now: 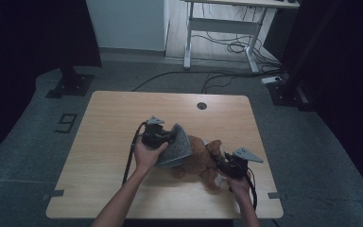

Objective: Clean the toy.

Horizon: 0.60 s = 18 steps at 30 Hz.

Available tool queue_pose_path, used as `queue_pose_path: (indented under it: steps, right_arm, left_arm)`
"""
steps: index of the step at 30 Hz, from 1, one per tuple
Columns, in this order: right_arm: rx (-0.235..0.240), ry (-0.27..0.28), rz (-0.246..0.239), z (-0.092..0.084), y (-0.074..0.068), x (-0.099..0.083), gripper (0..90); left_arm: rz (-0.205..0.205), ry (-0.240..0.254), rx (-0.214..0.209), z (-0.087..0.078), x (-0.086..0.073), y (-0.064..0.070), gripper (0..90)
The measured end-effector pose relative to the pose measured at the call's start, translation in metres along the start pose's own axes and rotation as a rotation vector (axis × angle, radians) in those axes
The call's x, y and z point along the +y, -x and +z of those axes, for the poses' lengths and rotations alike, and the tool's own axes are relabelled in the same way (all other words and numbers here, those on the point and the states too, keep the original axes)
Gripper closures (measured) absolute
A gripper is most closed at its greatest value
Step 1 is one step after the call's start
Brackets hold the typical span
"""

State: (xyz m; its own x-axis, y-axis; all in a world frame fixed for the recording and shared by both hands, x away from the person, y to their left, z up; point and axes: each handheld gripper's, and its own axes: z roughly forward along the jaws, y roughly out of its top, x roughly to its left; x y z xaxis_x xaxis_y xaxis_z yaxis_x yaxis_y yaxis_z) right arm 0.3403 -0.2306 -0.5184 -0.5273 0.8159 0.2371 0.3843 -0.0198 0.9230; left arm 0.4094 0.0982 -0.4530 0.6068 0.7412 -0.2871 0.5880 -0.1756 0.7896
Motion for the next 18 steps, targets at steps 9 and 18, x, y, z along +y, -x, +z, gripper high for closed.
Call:
queue_pose_path:
  steps: [9, 18]
  right_arm:
    - [-0.004, 0.001, 0.006, 0.000, 0.000, -0.001, 61.0]
    - [-0.007, 0.001, 0.014, 0.000, 0.002, -0.001, 61.0]
  left_arm:
    - [-0.018, 0.042, 0.045, -0.031, -0.014, -0.024, 84.4]
    - [-0.081, 0.018, 0.123, -0.044, -0.043, -0.055, 84.6]
